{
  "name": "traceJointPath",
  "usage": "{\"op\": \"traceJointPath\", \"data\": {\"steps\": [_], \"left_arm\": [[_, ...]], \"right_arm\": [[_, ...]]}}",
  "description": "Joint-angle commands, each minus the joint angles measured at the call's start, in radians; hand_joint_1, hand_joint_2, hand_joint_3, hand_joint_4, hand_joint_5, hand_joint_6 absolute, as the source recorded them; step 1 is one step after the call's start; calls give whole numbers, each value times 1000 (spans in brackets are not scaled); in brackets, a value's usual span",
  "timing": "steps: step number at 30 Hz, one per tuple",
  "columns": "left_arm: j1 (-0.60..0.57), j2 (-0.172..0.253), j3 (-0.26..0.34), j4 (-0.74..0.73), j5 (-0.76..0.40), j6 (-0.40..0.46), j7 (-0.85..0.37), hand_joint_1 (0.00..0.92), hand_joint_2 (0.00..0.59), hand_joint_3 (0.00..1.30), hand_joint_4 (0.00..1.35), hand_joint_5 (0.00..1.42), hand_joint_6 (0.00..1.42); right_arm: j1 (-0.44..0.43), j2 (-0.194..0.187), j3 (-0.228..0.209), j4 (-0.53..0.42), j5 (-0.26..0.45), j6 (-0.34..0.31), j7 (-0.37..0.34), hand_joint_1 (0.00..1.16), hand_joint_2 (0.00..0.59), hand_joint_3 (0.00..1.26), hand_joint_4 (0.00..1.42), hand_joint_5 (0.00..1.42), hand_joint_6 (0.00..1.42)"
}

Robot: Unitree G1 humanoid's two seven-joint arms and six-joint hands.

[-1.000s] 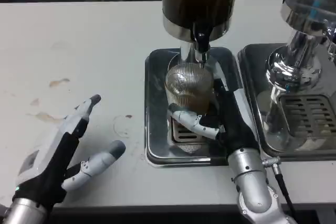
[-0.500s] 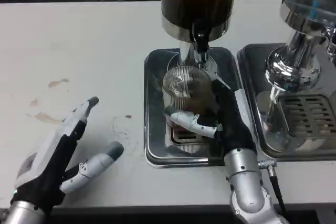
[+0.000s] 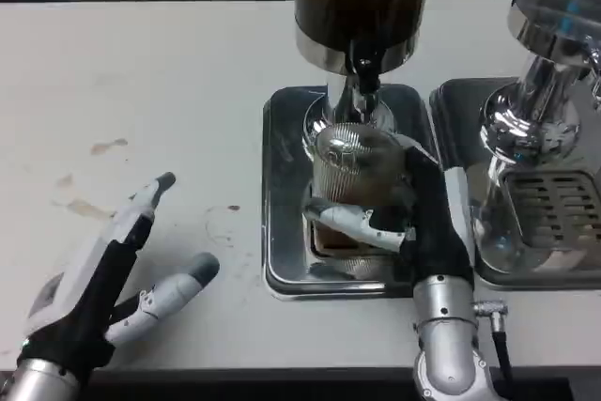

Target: Grasp the cup under the faucet to collect the drink, then remove the cup.

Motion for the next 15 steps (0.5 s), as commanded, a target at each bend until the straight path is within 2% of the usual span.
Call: {"op": "traceJointPath", "data": {"steps": [1,7,15], "left_arm": [[3,14,-6,-2,-4,-2,-12,0,117,0,0,0,0],[-3,15,-16,-4,6,-6,-9,0,117,0,0,0,0],[-1,17,-24,-12,14,-8,-7,0,117,0,0,0,0]], "right_arm": [[22,10,-5,-32,-16,-38,-48,1084,172,644,660,767,970],[46,2,3,-82,-42,-54,-77,1071,159,674,684,812,1033],[103,-24,24,-174,-81,-65,-73,1068,160,695,711,845,1083]]}}
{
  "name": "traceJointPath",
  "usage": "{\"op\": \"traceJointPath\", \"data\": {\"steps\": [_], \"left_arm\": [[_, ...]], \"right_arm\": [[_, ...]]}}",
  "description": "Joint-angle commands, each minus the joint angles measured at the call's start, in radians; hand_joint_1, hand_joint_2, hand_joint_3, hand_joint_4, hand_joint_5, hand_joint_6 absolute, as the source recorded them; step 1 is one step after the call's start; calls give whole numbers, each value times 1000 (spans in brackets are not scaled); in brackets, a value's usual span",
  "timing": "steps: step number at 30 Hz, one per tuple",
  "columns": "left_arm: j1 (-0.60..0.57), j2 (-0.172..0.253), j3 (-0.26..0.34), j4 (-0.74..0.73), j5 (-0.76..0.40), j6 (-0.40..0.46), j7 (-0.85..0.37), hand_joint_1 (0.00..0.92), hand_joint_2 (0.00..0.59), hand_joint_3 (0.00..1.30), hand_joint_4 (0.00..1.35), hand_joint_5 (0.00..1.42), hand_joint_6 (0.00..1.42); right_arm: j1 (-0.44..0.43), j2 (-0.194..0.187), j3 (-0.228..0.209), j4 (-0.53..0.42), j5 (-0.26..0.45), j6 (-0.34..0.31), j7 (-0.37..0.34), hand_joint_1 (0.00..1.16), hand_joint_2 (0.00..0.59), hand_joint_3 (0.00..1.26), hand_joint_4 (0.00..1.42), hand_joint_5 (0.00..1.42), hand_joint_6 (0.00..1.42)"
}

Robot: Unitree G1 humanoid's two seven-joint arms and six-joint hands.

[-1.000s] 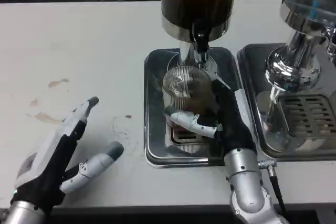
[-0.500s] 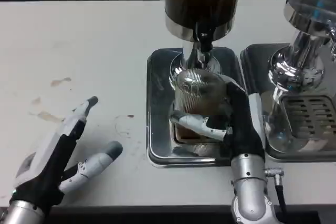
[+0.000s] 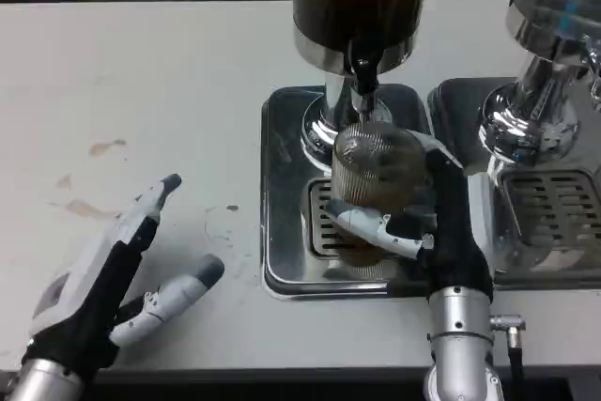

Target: Grasp the cup under the faucet to collect the drink, then remove the cup.

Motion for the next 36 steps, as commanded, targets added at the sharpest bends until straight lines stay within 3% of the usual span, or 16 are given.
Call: {"op": "traceJointPath", "data": {"steps": [1,7,14,21,29,36], "left_arm": [[2,17,-12,-14,13,-7,-6,0,117,0,0,0,0],[6,24,-13,-21,15,-4,-4,0,117,0,0,0,0],[25,31,-11,-42,15,-1,-7,0,117,0,0,0,0],[70,60,-2,-127,48,14,-10,0,117,0,0,0,0],[159,124,30,-269,122,46,-7,0,116,0,0,0,0],[245,155,62,-368,189,55,3,0,112,0,0,0,0]], "right_arm": [[21,-7,14,-66,-29,-50,-7,1064,160,697,714,850,1101],[62,-41,56,-123,-110,-51,-17,1052,159,706,724,869,1142],[109,-34,48,-179,-78,-50,14,1039,168,718,742,882,1156],[225,-37,40,-373,-43,-39,83,1037,168,727,750,898,1197],[343,-41,38,-558,-20,-4,171,1026,166,736,759,899,1218],[438,-62,38,-723,-4,29,260,1024,166,736,769,910,1225]]}}
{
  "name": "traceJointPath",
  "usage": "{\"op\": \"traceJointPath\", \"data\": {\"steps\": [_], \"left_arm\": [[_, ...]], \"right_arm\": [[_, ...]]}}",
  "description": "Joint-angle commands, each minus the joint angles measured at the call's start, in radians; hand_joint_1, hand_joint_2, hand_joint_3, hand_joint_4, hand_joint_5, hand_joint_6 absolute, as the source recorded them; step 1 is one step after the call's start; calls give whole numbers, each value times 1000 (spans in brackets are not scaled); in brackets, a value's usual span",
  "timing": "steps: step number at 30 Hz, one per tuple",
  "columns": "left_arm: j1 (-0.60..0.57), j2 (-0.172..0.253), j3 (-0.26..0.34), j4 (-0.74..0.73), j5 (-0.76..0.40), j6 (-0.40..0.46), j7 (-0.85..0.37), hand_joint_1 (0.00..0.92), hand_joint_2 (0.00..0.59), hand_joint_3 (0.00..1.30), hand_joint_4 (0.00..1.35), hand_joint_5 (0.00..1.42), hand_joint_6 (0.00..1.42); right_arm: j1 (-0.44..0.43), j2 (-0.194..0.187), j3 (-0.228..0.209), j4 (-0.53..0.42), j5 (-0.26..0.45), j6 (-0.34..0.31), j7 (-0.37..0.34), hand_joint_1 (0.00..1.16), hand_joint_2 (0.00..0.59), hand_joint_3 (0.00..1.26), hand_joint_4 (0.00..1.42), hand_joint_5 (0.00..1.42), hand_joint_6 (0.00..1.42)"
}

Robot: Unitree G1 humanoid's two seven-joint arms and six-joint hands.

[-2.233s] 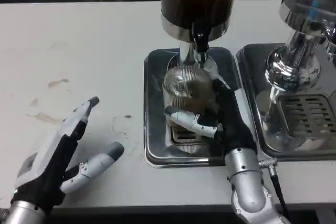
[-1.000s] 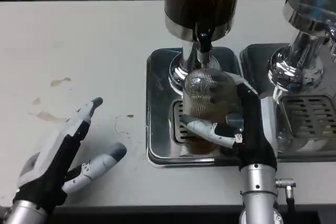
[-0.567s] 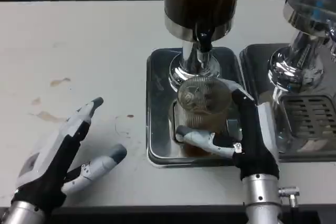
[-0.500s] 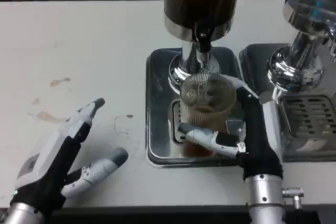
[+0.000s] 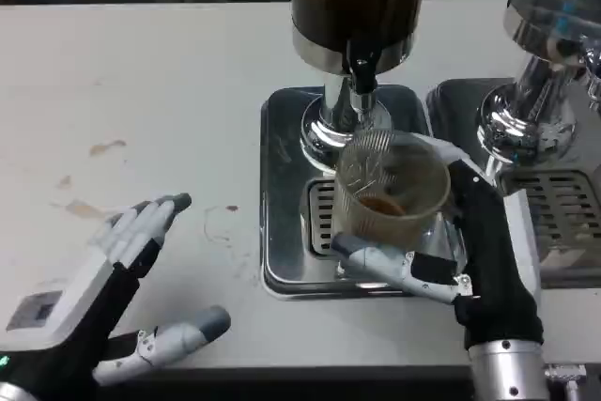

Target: Grasp the cup under the faucet to collect the drink, then remove the cup.

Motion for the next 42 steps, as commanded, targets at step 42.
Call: {"op": "traceJointPath", "data": {"steps": [42], "left_arm": [[427,-65,86,-290,368,65,293,0,121,0,0,0,0]], "right_arm": [[320,-142,-25,-453,82,50,316,1012,164,745,779,923,1271]]}}
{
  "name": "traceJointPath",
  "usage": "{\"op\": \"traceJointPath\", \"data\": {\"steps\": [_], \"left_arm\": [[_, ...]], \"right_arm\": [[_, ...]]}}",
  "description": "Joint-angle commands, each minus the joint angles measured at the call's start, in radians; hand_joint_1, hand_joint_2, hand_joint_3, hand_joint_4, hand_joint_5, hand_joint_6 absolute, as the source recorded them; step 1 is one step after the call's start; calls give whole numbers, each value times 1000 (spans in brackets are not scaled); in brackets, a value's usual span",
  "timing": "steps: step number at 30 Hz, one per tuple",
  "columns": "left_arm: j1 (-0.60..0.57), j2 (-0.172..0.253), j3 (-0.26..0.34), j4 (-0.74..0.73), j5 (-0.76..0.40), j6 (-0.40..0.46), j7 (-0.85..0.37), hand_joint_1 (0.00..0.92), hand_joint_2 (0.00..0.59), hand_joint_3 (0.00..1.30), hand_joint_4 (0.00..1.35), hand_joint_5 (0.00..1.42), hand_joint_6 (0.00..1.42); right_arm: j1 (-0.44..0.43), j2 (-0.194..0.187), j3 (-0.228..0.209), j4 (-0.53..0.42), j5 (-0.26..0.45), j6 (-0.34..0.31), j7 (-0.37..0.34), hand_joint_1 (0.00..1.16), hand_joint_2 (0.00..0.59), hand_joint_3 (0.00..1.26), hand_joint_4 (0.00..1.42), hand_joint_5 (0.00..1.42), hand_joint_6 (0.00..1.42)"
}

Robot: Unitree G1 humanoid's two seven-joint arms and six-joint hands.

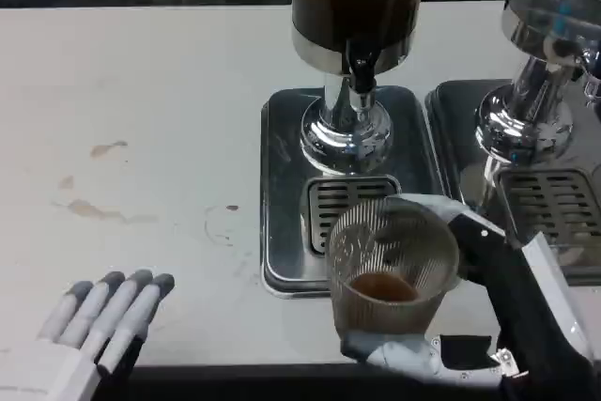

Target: Grasp the cup under the faucet to collect the drink, then remove the cup.

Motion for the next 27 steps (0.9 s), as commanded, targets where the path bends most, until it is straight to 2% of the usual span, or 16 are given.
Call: {"op": "traceJointPath", "data": {"steps": [1,8,27], "left_arm": [[6,-18,-4,-16,19,25,35,0,120,0,0,0,0],[-6,-35,-27,-57,44,56,23,0,121,0,0,0,0],[-14,-44,-56,-82,47,90,24,0,121,0,0,0,0]], "right_arm": [[-6,1,-7,-38,33,-7,7,1011,164,745,779,925,1272],[1,-2,-32,-32,69,-7,22,1010,164,745,779,927,1272],[10,19,-42,-42,68,-1,17,1009,160,745,779,928,1272]]}}
